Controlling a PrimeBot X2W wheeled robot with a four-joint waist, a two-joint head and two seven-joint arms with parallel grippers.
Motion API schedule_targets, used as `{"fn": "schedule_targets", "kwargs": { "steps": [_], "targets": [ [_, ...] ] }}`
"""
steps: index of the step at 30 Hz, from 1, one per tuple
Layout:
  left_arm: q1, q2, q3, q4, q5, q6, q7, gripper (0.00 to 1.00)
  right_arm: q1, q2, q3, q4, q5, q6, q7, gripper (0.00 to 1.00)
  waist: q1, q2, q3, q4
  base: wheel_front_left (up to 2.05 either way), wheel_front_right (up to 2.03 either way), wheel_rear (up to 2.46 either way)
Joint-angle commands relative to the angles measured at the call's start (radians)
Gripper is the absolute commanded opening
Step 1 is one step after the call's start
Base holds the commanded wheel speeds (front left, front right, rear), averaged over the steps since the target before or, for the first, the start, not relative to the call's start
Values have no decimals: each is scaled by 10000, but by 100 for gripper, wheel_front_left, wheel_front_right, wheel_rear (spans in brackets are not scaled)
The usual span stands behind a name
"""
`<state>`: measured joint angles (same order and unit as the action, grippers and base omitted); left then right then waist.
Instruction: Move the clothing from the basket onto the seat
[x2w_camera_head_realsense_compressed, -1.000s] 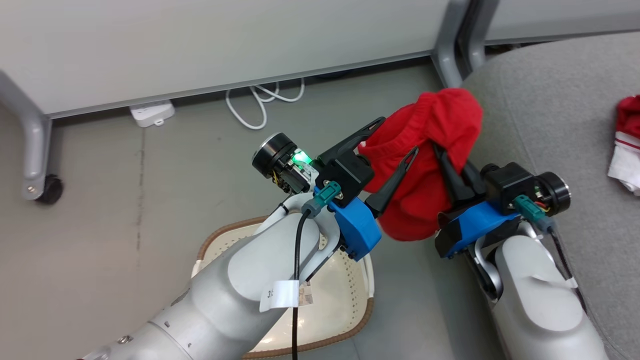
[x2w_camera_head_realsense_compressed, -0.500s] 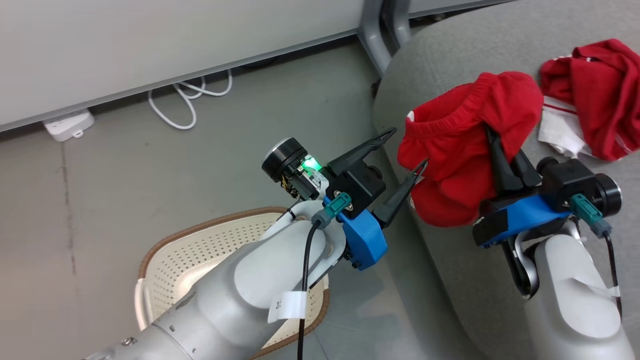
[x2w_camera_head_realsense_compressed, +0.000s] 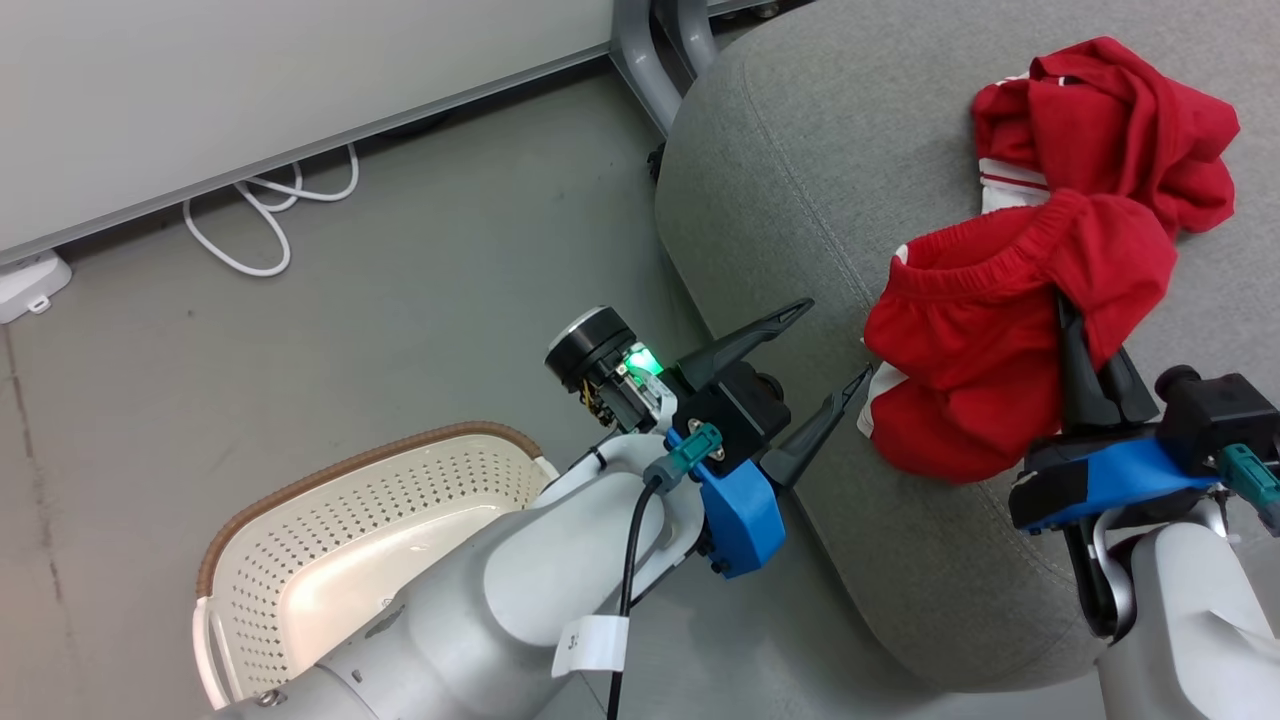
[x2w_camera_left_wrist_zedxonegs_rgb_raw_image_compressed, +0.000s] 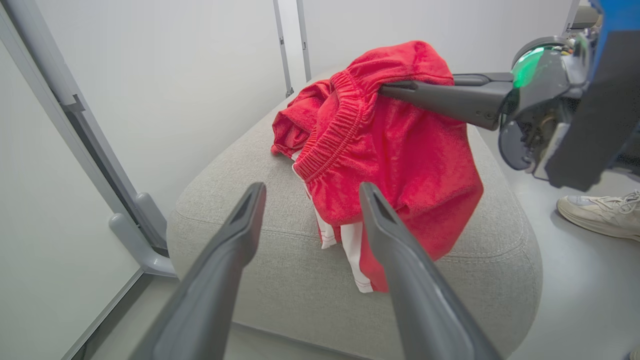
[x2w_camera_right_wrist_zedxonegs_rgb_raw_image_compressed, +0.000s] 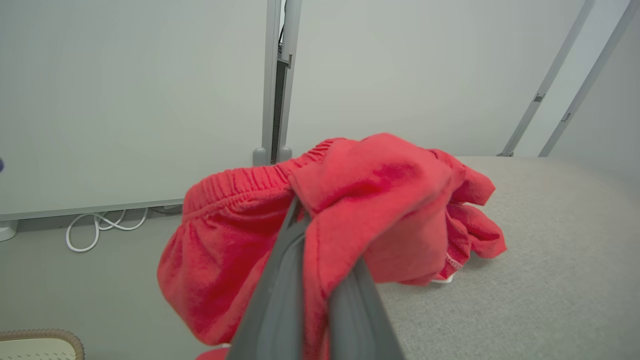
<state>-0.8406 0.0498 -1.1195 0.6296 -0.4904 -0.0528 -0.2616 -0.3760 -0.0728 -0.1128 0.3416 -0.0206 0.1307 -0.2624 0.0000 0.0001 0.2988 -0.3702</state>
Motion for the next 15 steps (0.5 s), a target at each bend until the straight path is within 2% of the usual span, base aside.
{"fn": "schedule_targets", "kwargs": {
  "steps": [1, 15],
  "targets": [
    [115, 15, -61, -30, -41, 1, -50, 100, 69, -4, -38, -67, 52, 1, -37, 0, 0, -1, 14, -40, 0, 0, 0],
    [46, 14, -191, -56, -159, 115, -50, 100, 226, 102, -258, -243, 17, 1, -37, 0, 0, -1, 63, -185, 0, 0, 0]
  ]
}}
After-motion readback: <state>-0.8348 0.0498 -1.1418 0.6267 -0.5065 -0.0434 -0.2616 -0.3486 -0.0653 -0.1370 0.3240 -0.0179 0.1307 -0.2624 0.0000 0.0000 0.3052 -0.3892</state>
